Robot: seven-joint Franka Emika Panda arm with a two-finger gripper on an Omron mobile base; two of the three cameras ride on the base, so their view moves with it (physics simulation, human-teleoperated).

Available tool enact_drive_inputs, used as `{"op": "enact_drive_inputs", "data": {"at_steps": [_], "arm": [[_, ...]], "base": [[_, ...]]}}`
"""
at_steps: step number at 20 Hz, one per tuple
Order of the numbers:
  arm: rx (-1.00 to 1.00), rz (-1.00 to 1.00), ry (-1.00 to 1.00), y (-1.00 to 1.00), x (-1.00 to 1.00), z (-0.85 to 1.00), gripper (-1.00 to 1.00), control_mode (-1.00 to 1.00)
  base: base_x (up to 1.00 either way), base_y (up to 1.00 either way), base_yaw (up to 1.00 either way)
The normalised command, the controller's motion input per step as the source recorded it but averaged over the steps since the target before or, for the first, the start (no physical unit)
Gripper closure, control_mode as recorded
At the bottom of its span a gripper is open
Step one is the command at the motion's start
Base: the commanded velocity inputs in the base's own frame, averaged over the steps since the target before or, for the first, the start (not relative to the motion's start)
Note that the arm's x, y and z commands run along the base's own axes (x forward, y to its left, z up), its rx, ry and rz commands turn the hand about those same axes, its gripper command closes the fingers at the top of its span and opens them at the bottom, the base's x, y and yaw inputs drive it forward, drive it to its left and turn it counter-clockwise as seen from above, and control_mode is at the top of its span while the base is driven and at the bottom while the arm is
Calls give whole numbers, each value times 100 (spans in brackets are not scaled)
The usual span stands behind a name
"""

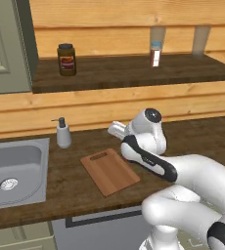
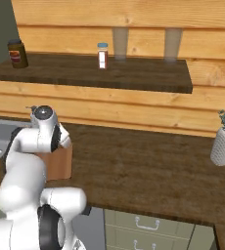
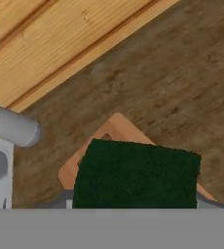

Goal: Pick up the sponge from the counter and clean the cutting board by briefly scrubbing or pressing down on the cutting board. Once finished, release the sponge.

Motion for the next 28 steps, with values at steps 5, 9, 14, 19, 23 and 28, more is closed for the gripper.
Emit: {"op": "enact_drive_inputs", "data": {"at_steps": [5,9,14,19,23,28], "arm": [[-21,-5,24,-97,0,3,100,-100],[-1,7,0,-100,-12,-7,100,-100],[0,11,0,-95,-2,-41,100,-100],[-2,8,2,-45,0,-59,100,-100],[-12,0,11,0,7,-66,100,-100],[-7,0,12,0,6,-53,100,-100]], "base": [[0,0,0],[0,0,0],[0,0,0],[0,0,0],[0,0,0],[0,0,0]]}}
